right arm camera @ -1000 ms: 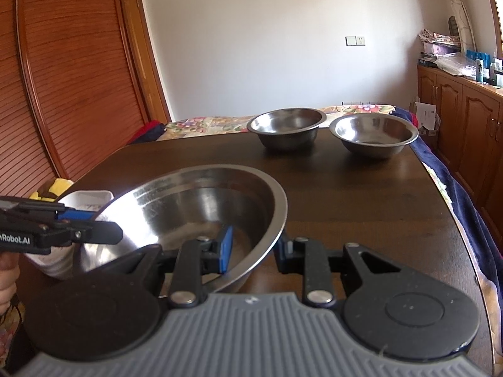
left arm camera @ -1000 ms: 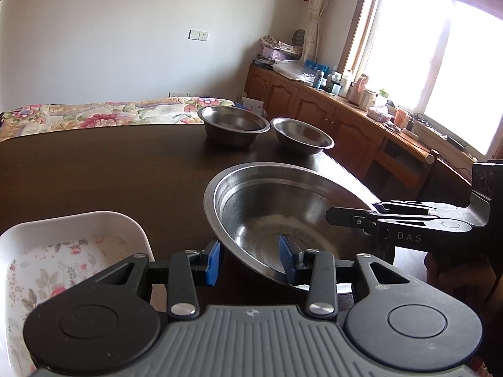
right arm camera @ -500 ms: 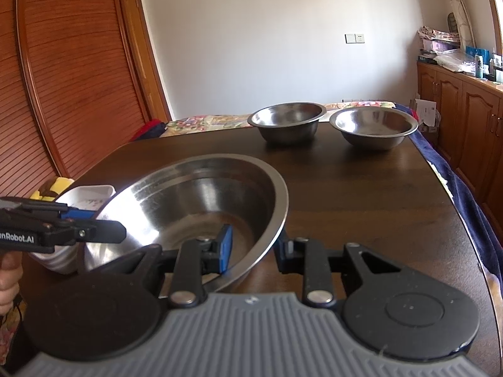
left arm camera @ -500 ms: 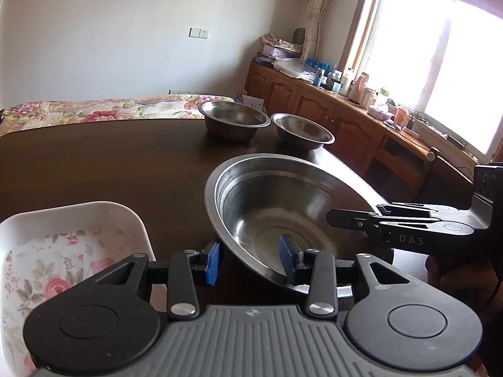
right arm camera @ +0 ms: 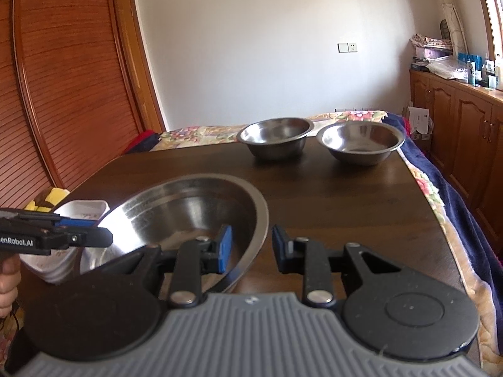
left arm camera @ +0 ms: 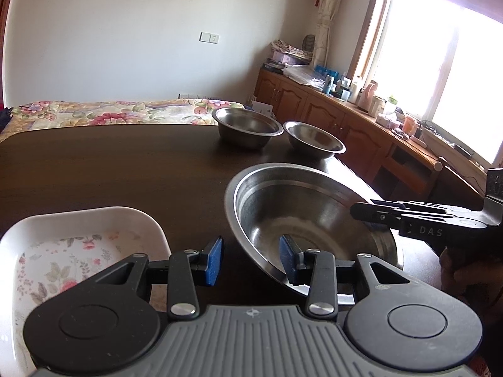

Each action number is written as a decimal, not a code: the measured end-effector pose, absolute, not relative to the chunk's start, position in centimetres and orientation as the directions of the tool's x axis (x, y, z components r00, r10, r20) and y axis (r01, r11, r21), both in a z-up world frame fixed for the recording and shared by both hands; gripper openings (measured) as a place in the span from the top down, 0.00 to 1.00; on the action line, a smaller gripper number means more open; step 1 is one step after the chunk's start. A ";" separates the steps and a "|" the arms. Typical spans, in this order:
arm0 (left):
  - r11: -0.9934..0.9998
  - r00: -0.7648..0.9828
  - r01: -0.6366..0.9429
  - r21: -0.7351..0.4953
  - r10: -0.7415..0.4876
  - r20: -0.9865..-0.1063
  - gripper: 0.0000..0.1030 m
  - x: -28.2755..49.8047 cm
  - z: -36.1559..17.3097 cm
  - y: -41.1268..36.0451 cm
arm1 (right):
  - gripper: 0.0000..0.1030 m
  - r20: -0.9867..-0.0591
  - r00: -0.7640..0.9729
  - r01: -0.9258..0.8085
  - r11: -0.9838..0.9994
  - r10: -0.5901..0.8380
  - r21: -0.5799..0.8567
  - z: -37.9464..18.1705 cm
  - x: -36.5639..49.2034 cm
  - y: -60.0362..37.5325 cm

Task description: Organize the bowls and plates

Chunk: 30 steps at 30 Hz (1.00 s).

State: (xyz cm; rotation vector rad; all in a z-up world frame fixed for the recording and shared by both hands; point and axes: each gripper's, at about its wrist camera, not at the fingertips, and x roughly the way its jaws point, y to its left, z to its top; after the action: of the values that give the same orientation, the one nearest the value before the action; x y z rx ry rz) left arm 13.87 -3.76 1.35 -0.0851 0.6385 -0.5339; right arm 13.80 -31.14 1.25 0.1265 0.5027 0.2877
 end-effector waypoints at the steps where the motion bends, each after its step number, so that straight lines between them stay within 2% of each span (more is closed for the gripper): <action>1: 0.864 0.675 0.446 -0.235 -0.497 -0.545 0.60 13.9 1.4 -3.7 | 0.70 -0.453 0.840 -0.239 0.953 0.300 0.188 1.4 13.8 -31.2; 20: 0.907 0.746 0.395 -0.145 -0.409 -0.526 0.50 17.3 4.1 -2.6 | 0.70 -0.369 0.890 -0.243 0.963 0.268 0.113 5.2 17.8 -33.8; 30: 0.911 0.761 0.402 -0.089 -0.386 -0.520 0.49 21.0 5.5 -4.7 | 0.70 -0.380 0.884 -0.272 0.961 0.270 0.051 6.0 22.0 -34.0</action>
State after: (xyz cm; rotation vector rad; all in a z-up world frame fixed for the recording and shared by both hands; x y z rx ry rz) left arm 20.98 -4.69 5.45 0.0283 0.5600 -0.4286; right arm 21.96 -33.97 5.97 -0.0039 0.3951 0.2821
